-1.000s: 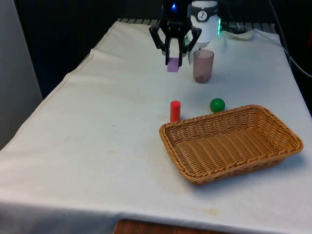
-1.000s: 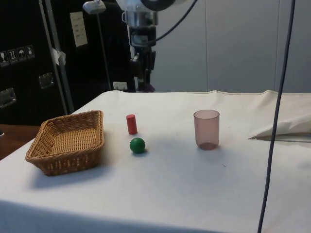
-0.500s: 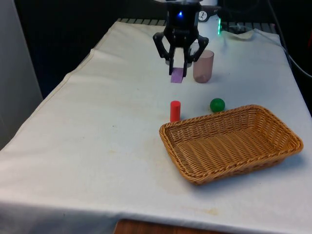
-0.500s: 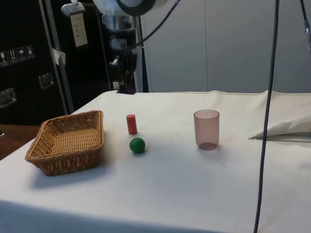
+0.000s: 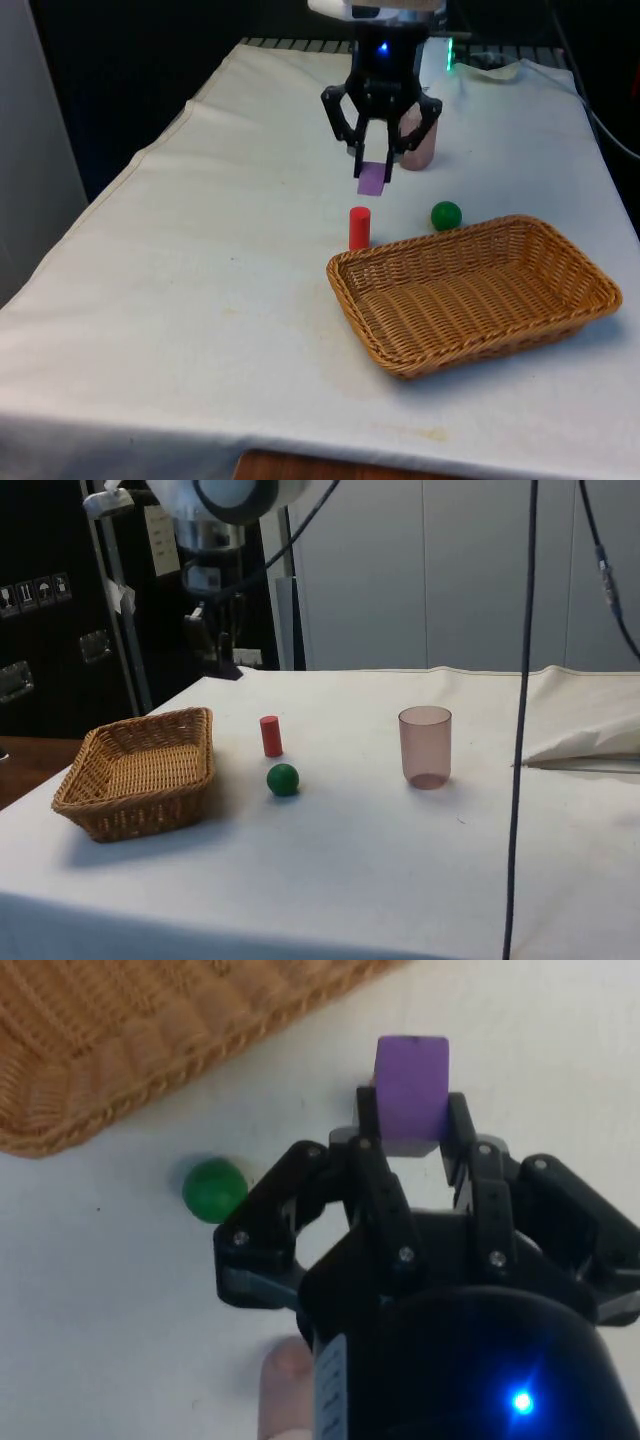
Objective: Pick up the triangular block and place it into the basket.
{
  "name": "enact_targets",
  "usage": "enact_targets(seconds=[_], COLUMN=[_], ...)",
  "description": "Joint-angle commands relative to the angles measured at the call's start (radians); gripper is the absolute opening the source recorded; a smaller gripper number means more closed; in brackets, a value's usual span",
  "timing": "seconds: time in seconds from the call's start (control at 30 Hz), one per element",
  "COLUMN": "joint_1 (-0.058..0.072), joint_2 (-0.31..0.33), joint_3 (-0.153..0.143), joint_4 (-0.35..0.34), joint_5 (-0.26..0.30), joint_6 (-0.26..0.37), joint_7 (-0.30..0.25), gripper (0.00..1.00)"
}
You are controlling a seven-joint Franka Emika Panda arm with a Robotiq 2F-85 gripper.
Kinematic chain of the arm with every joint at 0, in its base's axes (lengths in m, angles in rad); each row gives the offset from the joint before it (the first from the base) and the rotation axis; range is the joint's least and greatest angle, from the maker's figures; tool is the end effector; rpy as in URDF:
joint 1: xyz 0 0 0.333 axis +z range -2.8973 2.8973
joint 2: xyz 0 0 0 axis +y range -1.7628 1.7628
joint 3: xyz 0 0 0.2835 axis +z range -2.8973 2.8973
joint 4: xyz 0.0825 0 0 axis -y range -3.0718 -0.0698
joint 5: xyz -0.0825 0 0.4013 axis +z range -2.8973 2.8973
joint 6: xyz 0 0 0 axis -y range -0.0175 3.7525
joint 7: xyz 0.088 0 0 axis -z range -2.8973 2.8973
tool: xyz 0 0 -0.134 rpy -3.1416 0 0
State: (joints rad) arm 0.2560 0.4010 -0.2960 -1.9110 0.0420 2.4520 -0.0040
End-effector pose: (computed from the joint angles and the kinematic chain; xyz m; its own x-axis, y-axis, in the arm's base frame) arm 0.6454 -0.0211 0.2420 0.9872 -0.0281 0.1569 -0.0416 -0.9957 0.0832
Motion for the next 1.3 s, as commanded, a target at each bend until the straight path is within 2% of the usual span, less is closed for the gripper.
enact_targets(seconds=[0.0,0.17,0.2,0.4,0.5,0.53,0.63,0.8,1.0,1.03,1.07,1.27], joint_1=[-0.002,-0.001,0.000,-0.002,-0.002,0.000,0.000,0.002,-0.006,0.001,-0.006,0.000], joint_2=[0.021,0.079,0.069,0.155,0.186,0.180,0.224,0.262,0.346,0.335,0.346,0.402], joint_3=[0.007,0.016,0.012,0.036,0.043,0.037,0.052,0.061,0.078,0.068,0.078,0.085], joint_4=[0.030,0.105,0.091,0.192,0.229,0.220,0.278,0.325,0.412,0.398,0.412,0.447], joint_5=[0.009,0.009,0.001,0.018,0.022,0.014,0.022,0.019,0.037,0.024,0.037,0.075], joint_6=[-0.015,-0.030,-0.017,-0.053,-0.063,-0.048,-0.077,-0.087,-0.081,-0.077,-0.081,-0.064], joint_7=[0.004,0.020,0.019,0.042,0.050,0.049,0.065,0.083,0.104,0.106,0.104,0.113], gripper=[0.33,0.33,0.33,0.33,0.33,0.33,0.33,0.33,0.33,0.33,0.33,0.33])
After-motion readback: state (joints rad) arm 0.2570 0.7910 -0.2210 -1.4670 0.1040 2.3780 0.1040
